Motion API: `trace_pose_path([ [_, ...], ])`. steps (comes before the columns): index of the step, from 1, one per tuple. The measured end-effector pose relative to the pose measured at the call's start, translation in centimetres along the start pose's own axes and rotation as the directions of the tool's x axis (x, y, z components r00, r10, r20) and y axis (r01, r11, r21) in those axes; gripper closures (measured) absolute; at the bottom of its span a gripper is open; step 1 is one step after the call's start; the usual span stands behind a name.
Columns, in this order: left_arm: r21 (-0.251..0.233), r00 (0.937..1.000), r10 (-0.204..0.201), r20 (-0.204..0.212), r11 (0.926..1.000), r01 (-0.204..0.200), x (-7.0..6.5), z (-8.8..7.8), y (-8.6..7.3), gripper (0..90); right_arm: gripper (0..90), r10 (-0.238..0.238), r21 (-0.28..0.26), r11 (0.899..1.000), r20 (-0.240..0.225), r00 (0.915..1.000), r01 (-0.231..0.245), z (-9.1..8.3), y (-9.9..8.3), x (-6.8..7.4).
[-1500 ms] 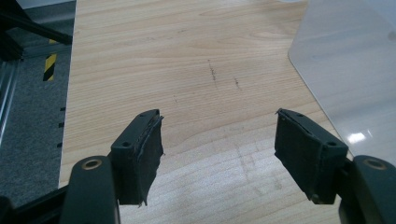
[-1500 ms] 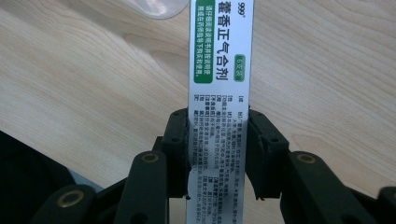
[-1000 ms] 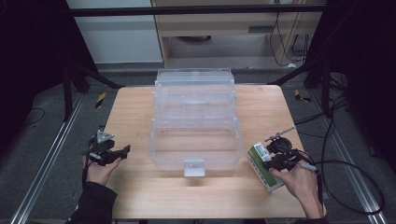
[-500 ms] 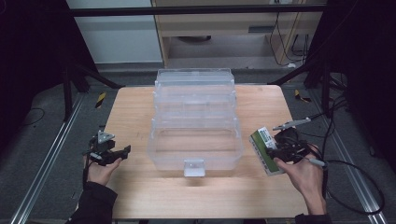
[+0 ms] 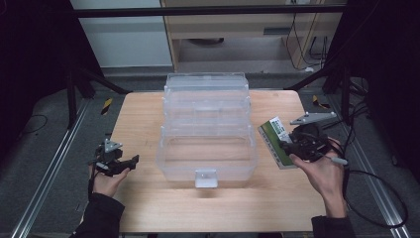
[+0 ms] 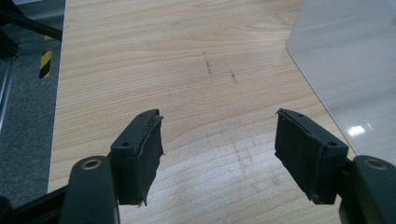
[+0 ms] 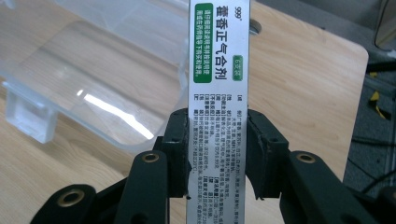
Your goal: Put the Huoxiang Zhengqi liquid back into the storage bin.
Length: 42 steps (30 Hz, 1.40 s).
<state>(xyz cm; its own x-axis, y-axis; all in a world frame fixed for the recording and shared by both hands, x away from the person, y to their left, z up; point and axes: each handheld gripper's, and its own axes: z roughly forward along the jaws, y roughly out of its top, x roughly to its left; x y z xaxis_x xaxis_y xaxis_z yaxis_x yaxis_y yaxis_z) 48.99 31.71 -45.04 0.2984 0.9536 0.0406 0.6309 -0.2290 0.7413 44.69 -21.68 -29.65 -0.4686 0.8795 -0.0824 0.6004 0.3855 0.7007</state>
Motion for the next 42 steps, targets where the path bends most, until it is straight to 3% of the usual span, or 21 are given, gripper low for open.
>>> trace_pose_path([
  [7,0.000,1.0000,-0.002,-0.001,1.0000,0.002,0.1,0.0,0.0,31.2,64.3,-0.065,-0.045,0.997,-0.072,0.9953,0.062,-0.1,2.3,0.4],
  [12,0.002,1.0000,0.000,-0.002,1.0000,0.000,0.1,0.1,0.0,31.2,64.4,-0.125,-0.046,0.992,-0.091,0.9880,0.121,0.4,3.9,0.8],
  [15,0.004,1.0000,-0.002,-0.003,1.0000,0.002,0.2,0.1,-0.1,31.2,64.4,-0.150,-0.057,0.988,-0.128,0.9804,0.144,0.7,4.7,1.0],
  [18,0.004,1.0000,-0.001,-0.003,1.0000,0.001,0.2,0.2,-0.1,31.2,64.4,-0.186,-0.071,0.982,-0.171,0.9675,0.177,1.0,5.6,1.3],
  [24,0.009,1.0000,0.002,-0.003,1.0000,-0.002,0.1,0.3,-0.1,31.3,64.5,-0.259,-0.070,0.966,-0.205,0.9441,0.249,2.2,6.8,2.0],
  [29,0.010,1.0000,0.000,-0.003,0.9999,0.000,0.2,0.3,-0.1,31.3,64.4,-0.317,-0.078,0.948,-0.249,0.9153,0.307,3.1,7.6,2.4],
  [33,0.016,1.0000,0.001,-0.002,0.9999,-0.001,0.1,0.5,-0.2,31.3,64.4,-0.374,-0.076,0.926,-0.289,0.8809,0.369,3.7,8.1,2.9],
  [36,0.020,1.0000,0.002,-0.002,0.9998,-0.002,0.1,0.5,-0.3,31.3,64.4,-0.401,-0.074,0.914,-0.317,0.8595,0.399,4.2,8.3,3.1],
  [42,0.017,1.0000,-0.001,-0.005,0.9998,0.001,0.2,0.5,-0.3,31.3,64.3,-0.455,-0.069,0.883,-0.375,0.8080,0.465,5.3,8.5,3.7],
])
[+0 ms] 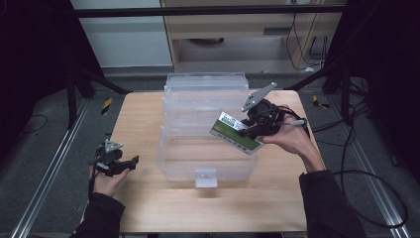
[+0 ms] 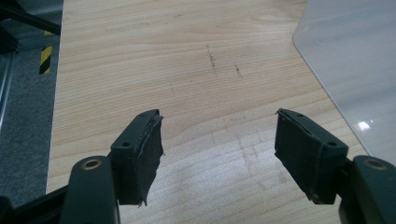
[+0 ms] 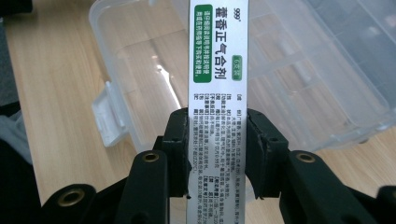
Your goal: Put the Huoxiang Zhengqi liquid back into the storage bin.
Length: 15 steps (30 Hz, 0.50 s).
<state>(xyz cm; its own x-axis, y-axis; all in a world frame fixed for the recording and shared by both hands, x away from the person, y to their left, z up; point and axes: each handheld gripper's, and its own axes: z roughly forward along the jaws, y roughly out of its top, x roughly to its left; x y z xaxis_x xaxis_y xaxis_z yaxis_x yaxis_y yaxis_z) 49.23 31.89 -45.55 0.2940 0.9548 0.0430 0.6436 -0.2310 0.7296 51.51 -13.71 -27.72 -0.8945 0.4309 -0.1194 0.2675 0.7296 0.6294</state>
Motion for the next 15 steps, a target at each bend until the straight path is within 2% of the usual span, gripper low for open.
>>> trace_pose_path([
  [6,0.001,1.0000,0.002,0.000,1.0000,-0.002,0.0,0.0,0.0,31.3,64.3,-0.040,0.028,0.999,-0.051,0.9979,0.041,0.8,0.1,0.0],
  [15,0.003,1.0000,0.004,0.004,1.0000,-0.004,-0.2,0.1,0.0,31.2,64.2,-0.120,0.059,0.990,-0.121,0.9853,0.128,2.0,0.0,0.0],
])
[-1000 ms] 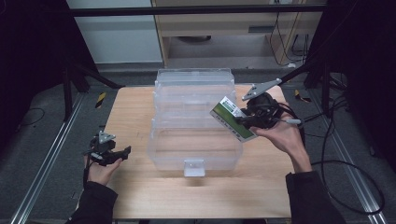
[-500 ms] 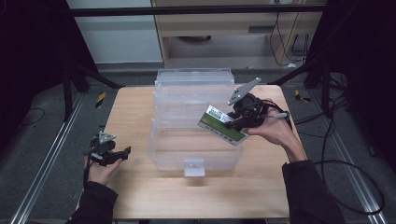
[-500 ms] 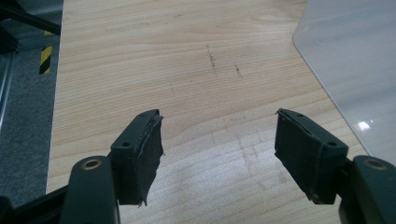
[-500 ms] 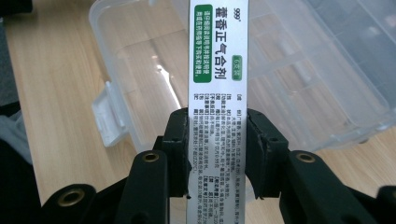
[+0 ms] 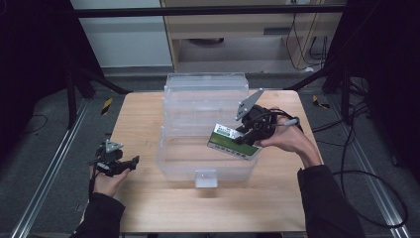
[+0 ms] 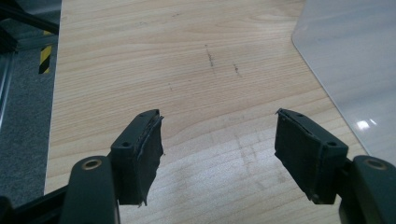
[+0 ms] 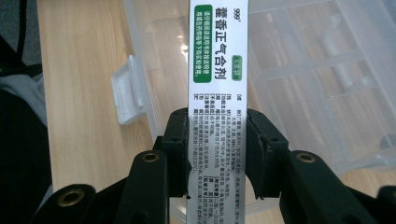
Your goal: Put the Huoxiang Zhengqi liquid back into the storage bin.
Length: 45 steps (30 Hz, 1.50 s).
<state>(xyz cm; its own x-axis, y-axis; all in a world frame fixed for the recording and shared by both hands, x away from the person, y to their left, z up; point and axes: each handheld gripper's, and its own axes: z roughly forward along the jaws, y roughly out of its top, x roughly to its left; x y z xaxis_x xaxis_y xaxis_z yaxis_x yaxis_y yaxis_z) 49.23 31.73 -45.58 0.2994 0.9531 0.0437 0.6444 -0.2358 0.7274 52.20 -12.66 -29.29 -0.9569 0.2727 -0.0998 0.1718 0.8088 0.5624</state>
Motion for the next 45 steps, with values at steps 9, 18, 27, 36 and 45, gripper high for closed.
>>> trace_pose_path([
  [9,0.003,1.0000,-0.003,0.001,1.0000,0.003,0.1,0.0,-0.1,31.2,64.2,-0.051,0.080,0.995,-0.050,0.9974,0.055,1.5,-0.1,-0.3],
  [18,0.006,1.0000,-0.003,0.002,1.0000,0.003,0.1,0.1,-0.1,31.2,64.1,-0.092,0.134,0.985,-0.103,0.9905,0.106,3.1,0.0,-0.2],
  [27,0.009,1.0000,-0.001,0.003,1.0000,0.001,0.1,0.2,-0.2,31.2,64.1,-0.129,0.172,0.974,-0.124,0.9838,0.150,4.4,0.1,-0.3],
  [36,0.012,1.0000,0.000,0.004,0.9999,0.000,0.1,0.2,-0.2,31.2,64.0,-0.160,0.195,0.963,-0.131,0.9783,0.184,5.4,-0.1,-0.3],
  [45,0.013,1.0000,0.001,0.004,0.9999,-0.001,0.0,0.3,-0.2,31.2,63.9,-0.167,0.226,0.954,-0.145,0.9752,0.197,6.4,-0.2,-0.3],
])
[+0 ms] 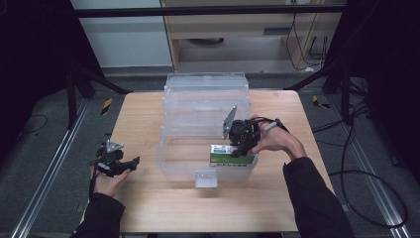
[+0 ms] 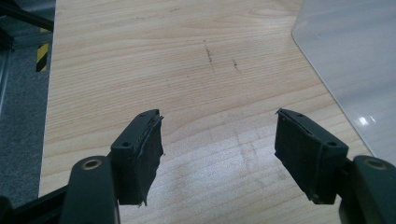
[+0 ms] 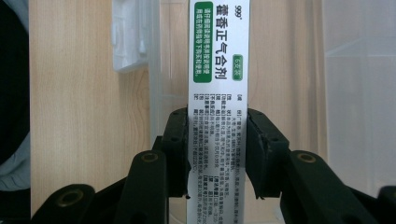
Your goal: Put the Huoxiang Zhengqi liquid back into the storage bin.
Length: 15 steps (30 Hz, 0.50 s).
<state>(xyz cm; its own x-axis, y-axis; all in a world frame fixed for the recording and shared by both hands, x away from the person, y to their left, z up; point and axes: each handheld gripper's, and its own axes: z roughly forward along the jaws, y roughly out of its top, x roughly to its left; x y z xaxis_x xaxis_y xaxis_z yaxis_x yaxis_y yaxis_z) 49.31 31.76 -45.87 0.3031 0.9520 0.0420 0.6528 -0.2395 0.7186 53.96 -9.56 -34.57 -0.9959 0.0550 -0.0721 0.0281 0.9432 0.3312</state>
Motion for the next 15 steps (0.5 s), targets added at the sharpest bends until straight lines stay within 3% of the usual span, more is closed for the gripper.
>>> trace_pose_path([
  [15,0.002,1.0000,0.002,0.000,1.0000,-0.002,-0.1,0.1,0.0,31.2,63.6,-0.011,0.032,0.999,-0.008,0.9999,0.011,2.1,-0.2,0.0],
])
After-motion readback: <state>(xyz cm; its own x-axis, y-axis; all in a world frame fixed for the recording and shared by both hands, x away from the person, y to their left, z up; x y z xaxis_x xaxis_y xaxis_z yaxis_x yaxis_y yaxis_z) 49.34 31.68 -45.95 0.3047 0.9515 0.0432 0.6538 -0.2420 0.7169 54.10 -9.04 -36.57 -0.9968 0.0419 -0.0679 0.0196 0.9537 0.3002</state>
